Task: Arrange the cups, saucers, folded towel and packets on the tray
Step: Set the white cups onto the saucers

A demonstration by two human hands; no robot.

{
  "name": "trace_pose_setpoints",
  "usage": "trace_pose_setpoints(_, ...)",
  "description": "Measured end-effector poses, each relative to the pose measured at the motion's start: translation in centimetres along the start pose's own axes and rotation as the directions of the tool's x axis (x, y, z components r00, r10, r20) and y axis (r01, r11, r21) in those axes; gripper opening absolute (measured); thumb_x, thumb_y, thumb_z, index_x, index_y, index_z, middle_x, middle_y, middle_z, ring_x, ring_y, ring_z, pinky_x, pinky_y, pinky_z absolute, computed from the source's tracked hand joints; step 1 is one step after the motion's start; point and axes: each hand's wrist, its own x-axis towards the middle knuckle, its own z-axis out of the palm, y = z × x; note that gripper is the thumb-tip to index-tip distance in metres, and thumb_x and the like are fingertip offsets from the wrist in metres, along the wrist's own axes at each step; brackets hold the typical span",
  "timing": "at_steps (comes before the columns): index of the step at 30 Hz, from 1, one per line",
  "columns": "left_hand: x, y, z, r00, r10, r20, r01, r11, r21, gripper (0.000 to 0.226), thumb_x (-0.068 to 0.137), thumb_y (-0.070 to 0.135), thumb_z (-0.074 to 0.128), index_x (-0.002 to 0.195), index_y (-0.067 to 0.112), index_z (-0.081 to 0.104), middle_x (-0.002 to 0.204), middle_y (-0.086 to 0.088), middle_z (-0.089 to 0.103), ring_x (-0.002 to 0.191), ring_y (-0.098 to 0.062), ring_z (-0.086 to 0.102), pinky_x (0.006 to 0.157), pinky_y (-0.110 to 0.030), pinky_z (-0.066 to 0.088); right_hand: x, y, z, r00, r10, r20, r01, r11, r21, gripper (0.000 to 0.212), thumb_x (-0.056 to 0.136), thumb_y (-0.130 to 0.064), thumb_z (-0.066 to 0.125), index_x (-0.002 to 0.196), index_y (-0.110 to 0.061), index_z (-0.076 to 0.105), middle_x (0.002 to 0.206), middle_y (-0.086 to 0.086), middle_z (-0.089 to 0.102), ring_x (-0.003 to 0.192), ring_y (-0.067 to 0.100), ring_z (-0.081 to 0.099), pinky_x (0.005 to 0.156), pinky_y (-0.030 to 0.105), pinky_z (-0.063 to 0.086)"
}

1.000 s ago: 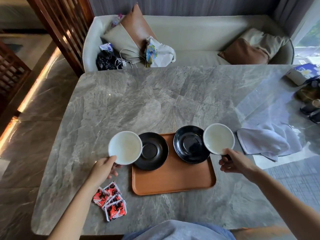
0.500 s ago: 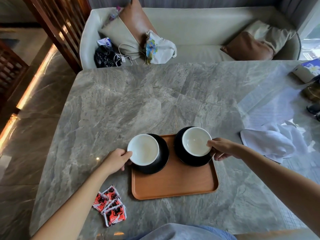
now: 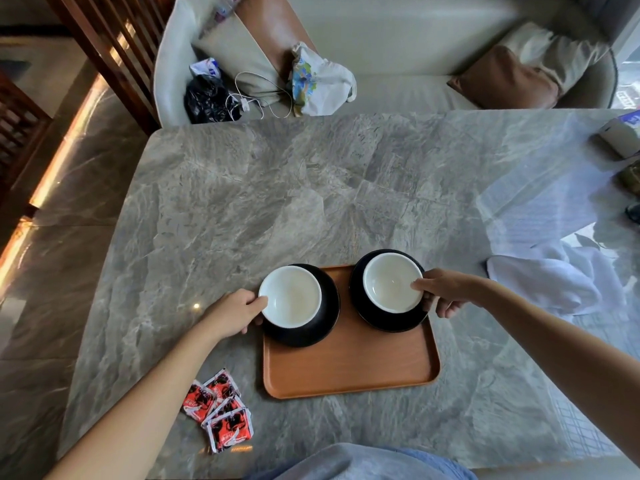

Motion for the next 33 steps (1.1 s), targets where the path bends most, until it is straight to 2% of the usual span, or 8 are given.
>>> trace_pose_setpoints(4, 0.0, 0.3, -0.7, 0.999, 0.021, -0.040, -0.014, 0.985, 0.171, 0.045, 0.089, 0.052, 0.037, 0.061, 0.020, 0.051, 0.050, 0.005, 0.058, 0.055, -0.018, 0.060, 0.057, -0.027, 0.040, 0.1, -0.6, -0.7, 0.997, 0.065, 0.047, -0.061, 0.995, -0.084, 0.039, 0.096, -0.045, 0.039, 0.089, -0.008, 0.050, 0.076, 0.013, 0.067, 0.043, 0.018, 0.048, 0.045, 0.018, 0.043)
trace_pose_setpoints(10, 0.3, 0.4, -0.6, 0.995, 0.083, -0.060, -0.063, 0.958, 0.281, 0.049, 0.089, 0.059, 0.030, 0.061, 0.022, 0.044, 0.069, 0.001, 0.056, 0.077, -0.026, 0.061, 0.066, -0.033, 0.042, -0.1, -0.6, -0.6, 1.000, 0.008, 0.005, -0.008, 0.992, -0.124, 0.039, 0.096, -0.047, 0.038, 0.100, -0.011, 0.050, 0.066, 0.012, 0.071, 0.036, 0.016, 0.052, 0.042, 0.019, 0.043)
trace_pose_setpoints(14, 0.2, 0.1, 0.2, 0.993, 0.061, -0.102, -0.029, 0.956, 0.293, 0.045, 0.088, 0.064, 0.026, 0.082, 0.025, 0.048, 0.098, -0.008, 0.062, 0.088, -0.029, 0.056, 0.070, -0.036, 0.040, -0.3, -0.4, 0.0, 0.988, -0.103, -0.114, 0.087, 0.987, -0.134, 0.029, 0.095, -0.043, 0.041, 0.102, -0.016, 0.048, 0.063, 0.010, 0.072, 0.037, 0.016, 0.058, 0.039, 0.020, 0.045)
trace_pose_setpoints(19, 0.0, -0.2, 1.2, 0.992, 0.019, -0.129, 0.005, 0.983, 0.183, 0.042, 0.087, 0.063, 0.033, 0.106, 0.026, 0.029, 0.120, -0.014, 0.059, 0.101, -0.033, 0.057, 0.073, -0.037, 0.037, -0.8, 0.6, 1.5, 0.915, -0.197, -0.353, 0.161, 0.979, -0.129, 0.027, 0.090, -0.046, 0.044, 0.100, -0.021, 0.047, 0.063, 0.005, 0.071, 0.041, 0.017, 0.063, 0.044, 0.026, 0.050)
trace_pose_setpoints(22, -0.2, 0.2, 2.0, 0.992, 0.042, -0.119, -0.031, 0.995, 0.094, 0.045, 0.089, 0.056, 0.037, 0.120, 0.024, 0.031, 0.131, -0.013, 0.052, 0.110, -0.033, 0.054, 0.077, -0.037, 0.036, -1.5, 1.2, 2.3, 0.811, -0.253, -0.527, 0.151, 0.962, -0.228, 0.032, 0.089, -0.052, 0.042, 0.107, -0.025, 0.045, 0.085, 0.006, 0.070, 0.064, 0.025, 0.067, 0.066, 0.037, 0.055)
trace_pose_setpoints(25, -0.1, 0.6, 2.7, 0.989, 0.067, -0.130, -0.057, 0.995, 0.085, 0.050, 0.091, 0.049, 0.040, 0.128, 0.017, 0.031, 0.146, -0.013, 0.035, 0.128, -0.033, 0.039, 0.099, -0.044, 0.034, -2.2, 1.6, 3.0, 0.767, -0.269, -0.583, 0.160, 0.960, -0.231, 0.036, 0.090, -0.049, 0.042, 0.118, -0.027, 0.040, 0.102, 0.010, 0.068, 0.085, 0.031, 0.062, 0.076, 0.040, 0.051)
trace_pose_setpoints(29, -0.3, 1.1, 3.7, 0.985, 0.045, -0.169, -0.008, 0.977, 0.214, 0.067, 0.090, 0.055, 0.035, 0.144, 0.022, 0.012, 0.158, -0.003, 0.013, 0.144, -0.026, 0.015, 0.113, -0.055, 0.006, -3.5, 1.7, 4.1, 0.722, -0.344, -0.600, 0.238, 0.938, -0.250, 0.041, 0.092, -0.041, 0.045, 0.128, -0.024, 0.039, 0.116, 0.008, 0.064, 0.104, 0.030, 0.059, 0.083, 0.041, 0.049)
trace_pose_setpoints(33, -1.0, 2.0, 4.8, 0.974, 0.016, -0.225, 0.023, 0.985, 0.171, 0.077, 0.089, 0.058, 0.033, 0.147, 0.024, -0.004, 0.160, 0.001, -0.006, 0.146, -0.020, -0.006, 0.111, -0.058, -0.009, -4.5, 1.5, 5.6, 0.559, -0.552, -0.619, 0.297, 0.830, -0.472, 0.052, 0.092, -0.040, 0.047, 0.139, -0.025, 0.034, 0.138, 0.003, 0.049, 0.129, 0.025, 0.041, 0.100, 0.043, 0.039)
